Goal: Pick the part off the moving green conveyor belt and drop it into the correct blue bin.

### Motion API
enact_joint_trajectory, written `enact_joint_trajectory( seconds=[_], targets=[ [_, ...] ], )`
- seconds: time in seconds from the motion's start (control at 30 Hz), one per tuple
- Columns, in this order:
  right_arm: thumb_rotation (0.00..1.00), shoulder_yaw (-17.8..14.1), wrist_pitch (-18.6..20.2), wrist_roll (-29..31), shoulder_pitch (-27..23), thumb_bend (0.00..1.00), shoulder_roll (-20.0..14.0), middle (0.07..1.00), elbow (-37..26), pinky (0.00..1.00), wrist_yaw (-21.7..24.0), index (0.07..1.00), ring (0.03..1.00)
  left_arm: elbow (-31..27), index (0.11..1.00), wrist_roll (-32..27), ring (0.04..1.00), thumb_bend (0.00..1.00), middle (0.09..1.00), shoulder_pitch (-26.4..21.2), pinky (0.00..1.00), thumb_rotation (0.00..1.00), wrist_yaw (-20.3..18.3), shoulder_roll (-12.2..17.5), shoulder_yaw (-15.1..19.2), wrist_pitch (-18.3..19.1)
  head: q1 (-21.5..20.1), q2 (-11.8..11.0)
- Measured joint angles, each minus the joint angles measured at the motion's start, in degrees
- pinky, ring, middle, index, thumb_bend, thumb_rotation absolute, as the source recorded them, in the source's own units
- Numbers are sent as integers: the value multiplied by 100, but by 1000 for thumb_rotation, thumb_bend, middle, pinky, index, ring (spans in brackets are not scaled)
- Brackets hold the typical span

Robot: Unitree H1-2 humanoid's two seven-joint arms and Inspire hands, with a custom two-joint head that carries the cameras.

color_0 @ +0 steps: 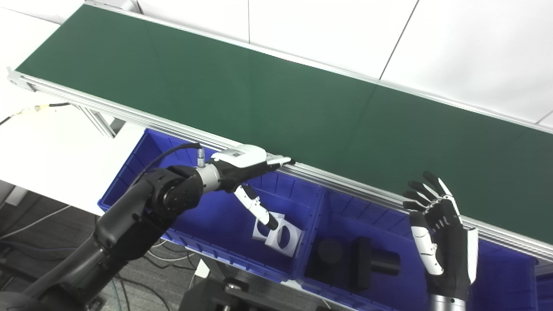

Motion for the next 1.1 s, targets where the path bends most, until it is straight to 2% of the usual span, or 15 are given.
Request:
enact_joint_trajectory(
  seconds=[0.1,0.23,0.37,0.47,0.73,0.77,0.9,0.97,1.07,1.1],
  targets=[
    [678,6,-2,-24,-2,522,32,762,65,622,-6,848,702,-70,912,-1168,896,1000,914,230,801,863,182,-269,447,-17,-98,-71],
    [668,24,-37,-89,-3,533,94,759,231,628,-13,844,697,33,882,-2485,869,1000,873,382,836,849,210,-602,715,-52,-308,-247],
    [673,76,-81,-104,1,551,126,767,271,635,-8,849,701,333,859,-3290,838,1000,840,407,800,802,318,-800,890,-252,-502,-388],
    [678,119,-119,-105,12,572,117,778,391,638,1,857,711,562,865,-3589,831,1000,841,448,776,757,485,-1037,941,-541,-659,-519],
    [698,232,-197,-144,34,622,107,791,617,646,-1,867,724,1468,926,-3767,908,1000,925,565,846,650,706,-1380,802,-1188,-1011,-800],
    [701,242,-197,-161,44,628,107,796,629,648,-1,868,730,1581,927,-3780,916,1000,927,564,855,636,716,-1430,785,-1280,-1151,-888],
    [689,311,-197,-219,73,621,116,801,649,653,-1,872,738,2112,910,-3920,914,1000,919,576,862,622,802,-1637,750,-1603,-1310,-976],
    [681,347,-205,-237,85,613,117,798,729,650,-4,869,737,2372,896,-4025,907,1000,909,583,855,631,854,-1735,764,-1784,-1503,-1073],
    [676,405,-213,-329,112,602,124,798,869,645,-29,862,736,2759,870,-4024,889,1000,880,645,833,655,964,-1861,767,-2103,-2099,-1248],
    [677,424,-220,-358,120,599,132,799,875,646,-54,861,738,2840,863,-4017,882,1000,872,694,829,666,998,-1887,763,-2184,-2171,-1266]
  ],
)
